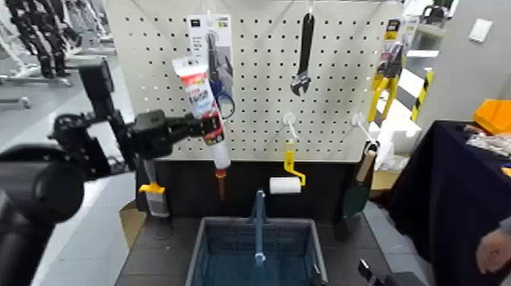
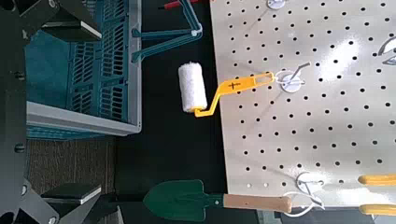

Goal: Put the red glue tube into the crate.

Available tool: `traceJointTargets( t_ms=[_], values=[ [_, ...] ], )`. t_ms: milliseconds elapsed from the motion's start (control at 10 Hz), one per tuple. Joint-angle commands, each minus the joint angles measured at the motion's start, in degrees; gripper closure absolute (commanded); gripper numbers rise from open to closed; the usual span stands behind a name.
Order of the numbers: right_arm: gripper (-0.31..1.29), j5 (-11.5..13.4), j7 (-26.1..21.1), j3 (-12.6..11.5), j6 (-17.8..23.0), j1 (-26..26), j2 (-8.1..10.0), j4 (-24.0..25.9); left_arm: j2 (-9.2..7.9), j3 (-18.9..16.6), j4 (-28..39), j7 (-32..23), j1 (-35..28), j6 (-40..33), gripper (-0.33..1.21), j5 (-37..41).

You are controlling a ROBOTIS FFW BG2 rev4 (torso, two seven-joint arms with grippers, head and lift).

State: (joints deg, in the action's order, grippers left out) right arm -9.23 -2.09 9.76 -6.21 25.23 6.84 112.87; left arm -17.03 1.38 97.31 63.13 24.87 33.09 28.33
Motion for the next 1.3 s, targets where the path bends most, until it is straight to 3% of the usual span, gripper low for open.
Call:
traceJointTargets(
  t_ms=[100,600,1300],
  values=[
    [0.16,0.0,0.1,0.0,0.0,0.0,0.01,0.0,1.30,-0.5,-0.6,-0.2,-3.9,1.8,1.18,-0.6],
    [0.16,-0.2,0.6,0.0,0.0,0.0,0.10,0.0,2.36,1.1,-8.1,0.7,-7.0,1.6,1.18,-3.7],
    [0.17,-0.6,1.7,0.2,0.0,-0.7,0.01,-0.7,4.38,3.6,-21.4,2.0,-6.1,-3.2,1.18,-8.8]
  ],
)
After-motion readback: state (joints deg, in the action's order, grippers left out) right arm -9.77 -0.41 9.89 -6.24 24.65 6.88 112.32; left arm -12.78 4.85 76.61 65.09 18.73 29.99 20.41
